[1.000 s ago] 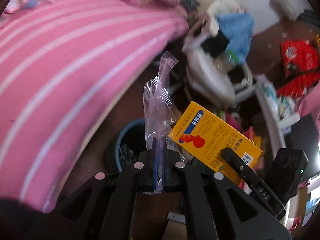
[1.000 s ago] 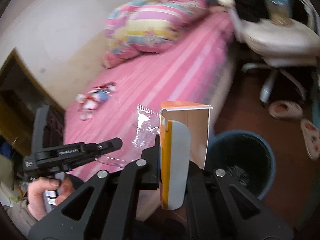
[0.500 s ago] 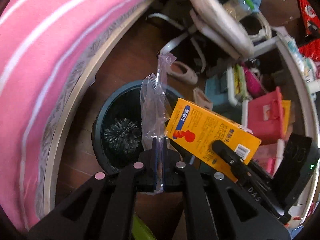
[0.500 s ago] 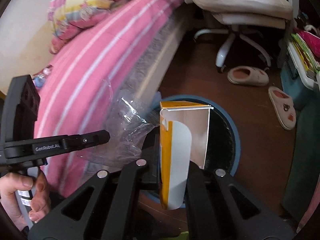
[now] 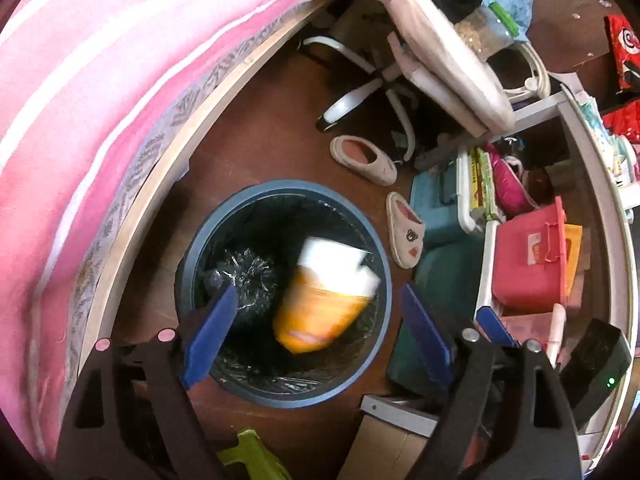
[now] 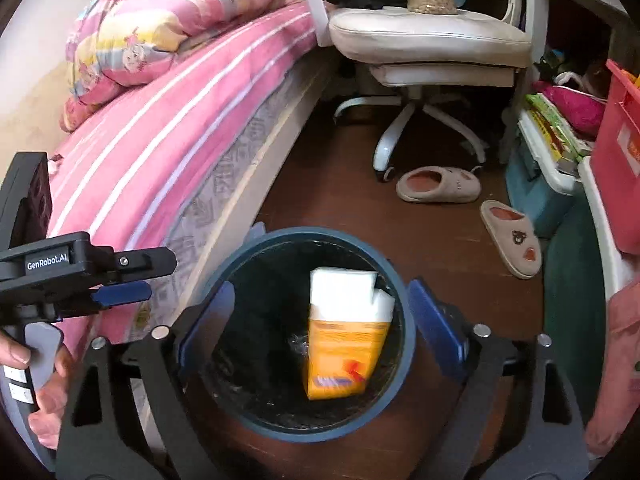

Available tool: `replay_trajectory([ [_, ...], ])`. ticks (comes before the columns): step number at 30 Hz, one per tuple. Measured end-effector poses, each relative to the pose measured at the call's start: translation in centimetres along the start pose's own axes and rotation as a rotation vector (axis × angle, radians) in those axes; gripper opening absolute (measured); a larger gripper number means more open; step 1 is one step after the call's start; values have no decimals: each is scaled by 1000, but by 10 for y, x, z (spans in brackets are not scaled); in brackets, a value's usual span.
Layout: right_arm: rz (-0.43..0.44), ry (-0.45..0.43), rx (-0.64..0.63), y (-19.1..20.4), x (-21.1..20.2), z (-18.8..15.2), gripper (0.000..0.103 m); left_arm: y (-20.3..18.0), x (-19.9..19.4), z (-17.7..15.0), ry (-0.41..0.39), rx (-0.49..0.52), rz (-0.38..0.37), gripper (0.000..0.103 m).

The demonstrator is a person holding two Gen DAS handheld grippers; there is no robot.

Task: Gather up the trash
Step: 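Open both tools to drop the orange box and bag into the bin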

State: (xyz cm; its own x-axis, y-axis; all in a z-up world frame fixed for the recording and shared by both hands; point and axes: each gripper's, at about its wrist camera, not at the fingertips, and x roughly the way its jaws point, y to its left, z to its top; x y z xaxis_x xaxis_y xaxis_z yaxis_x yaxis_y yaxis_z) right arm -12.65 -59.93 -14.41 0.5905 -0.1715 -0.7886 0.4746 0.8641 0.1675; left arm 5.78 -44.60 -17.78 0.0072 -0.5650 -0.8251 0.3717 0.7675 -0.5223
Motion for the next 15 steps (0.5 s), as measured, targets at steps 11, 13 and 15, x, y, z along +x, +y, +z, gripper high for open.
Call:
replay_trajectory([
  [11,59,-174,-217,74,-66,18,98,15,-101,-15,-209,-90,-49,86],
  [13,106,-203,-238,95,-83,26,98,20,-135,-19,-278,-115,-64,87],
  [15,165,-240,-269,124,-104,37,98,30,-178,-22,-360,-135,-84,87],
])
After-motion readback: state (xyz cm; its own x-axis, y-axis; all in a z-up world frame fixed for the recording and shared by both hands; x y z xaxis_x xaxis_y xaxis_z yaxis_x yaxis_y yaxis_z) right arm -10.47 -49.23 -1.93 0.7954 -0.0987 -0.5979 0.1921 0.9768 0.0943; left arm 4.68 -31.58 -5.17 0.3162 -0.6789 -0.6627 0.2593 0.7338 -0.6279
